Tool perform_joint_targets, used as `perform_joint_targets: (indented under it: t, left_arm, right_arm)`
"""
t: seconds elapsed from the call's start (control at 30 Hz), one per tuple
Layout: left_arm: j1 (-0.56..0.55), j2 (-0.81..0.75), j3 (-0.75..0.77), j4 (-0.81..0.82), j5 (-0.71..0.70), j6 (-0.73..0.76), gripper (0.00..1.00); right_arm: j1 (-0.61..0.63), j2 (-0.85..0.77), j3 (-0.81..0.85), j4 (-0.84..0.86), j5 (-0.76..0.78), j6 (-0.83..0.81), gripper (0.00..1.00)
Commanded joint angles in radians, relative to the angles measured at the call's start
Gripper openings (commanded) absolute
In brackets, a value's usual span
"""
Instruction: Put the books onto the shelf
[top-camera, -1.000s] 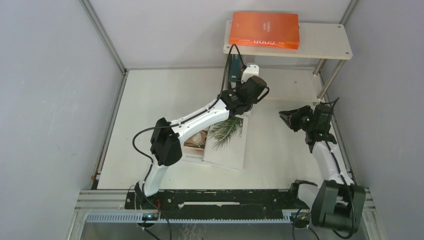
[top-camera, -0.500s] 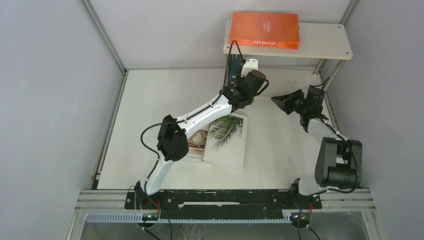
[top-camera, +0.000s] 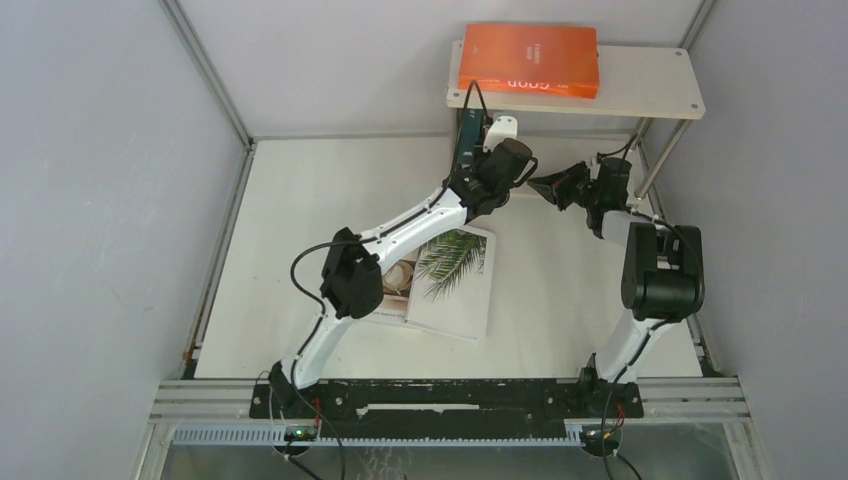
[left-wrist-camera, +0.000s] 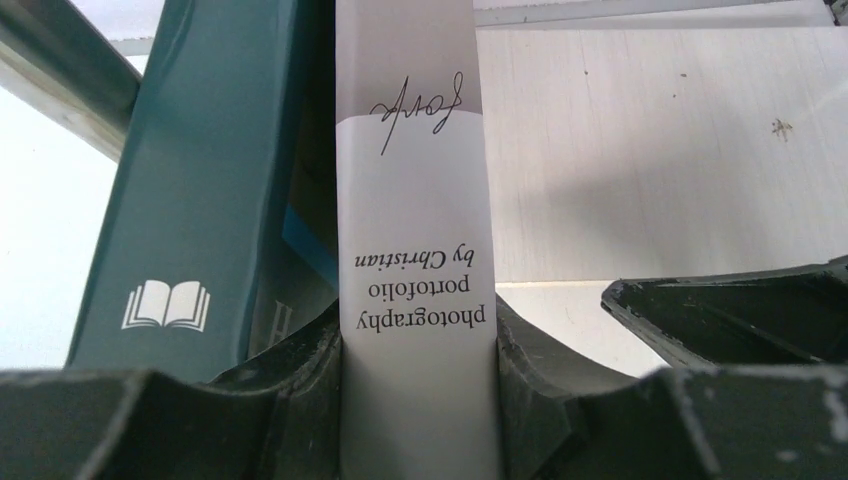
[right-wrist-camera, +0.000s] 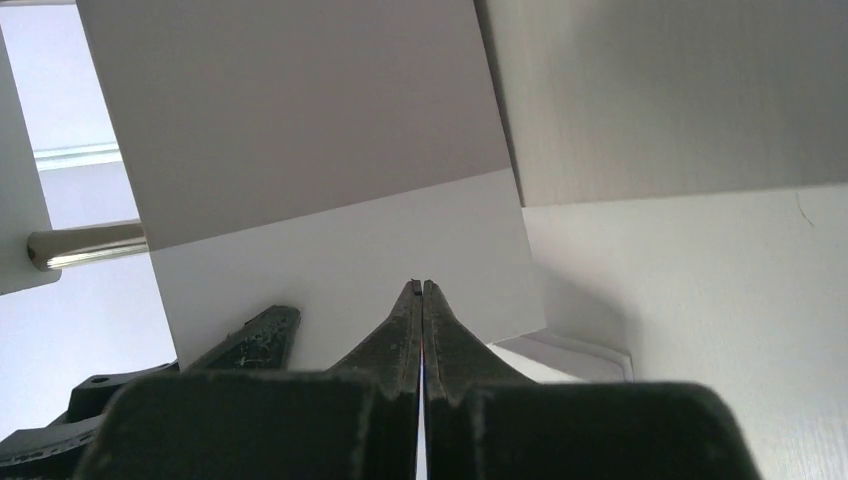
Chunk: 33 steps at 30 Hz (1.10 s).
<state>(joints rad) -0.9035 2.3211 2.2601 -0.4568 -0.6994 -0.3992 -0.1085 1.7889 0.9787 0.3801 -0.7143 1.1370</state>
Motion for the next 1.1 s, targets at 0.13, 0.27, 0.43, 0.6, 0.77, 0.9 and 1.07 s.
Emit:
perform_joint_targets:
  t: [0.13,0.27,0.43,0.6,0.77,0.9,1.07]
  left_arm:
    - [0.018,0.0,0.085,0.082,-0.045,0.028,0.52]
    - [0.023,0.005,0.093,0.083,-0.04,0.032,0.58]
    - [0.025,0.004,0.092,0.079,-0.038,0.027,0.63]
    - [0.026,0.001,0.089,0.071,-0.035,0.018,0.65]
    - [0.024,-0.014,0.079,0.064,-0.038,0.012,0.66]
    - [0.023,-0.031,0.061,0.064,-0.04,0.009,0.66]
    - [0.012,-0.048,0.048,0.055,-0.053,0.009,0.68]
  right_arm:
    - [0.025,0.093,0.131,0.087,-0.078,0.016,0.0]
    - [0.032,0.132,0.169,0.084,-0.09,0.018,0.0]
    - [0.041,0.172,0.204,0.087,-0.101,0.024,0.0]
    - [0.048,0.21,0.233,0.091,-0.105,0.031,0.0]
    - [0.056,0.237,0.262,0.103,-0.103,0.044,0.0]
    - [0.058,0.26,0.282,0.125,-0.1,0.064,0.0]
    - [0.062,0.303,0.325,0.159,-0.102,0.098,0.0]
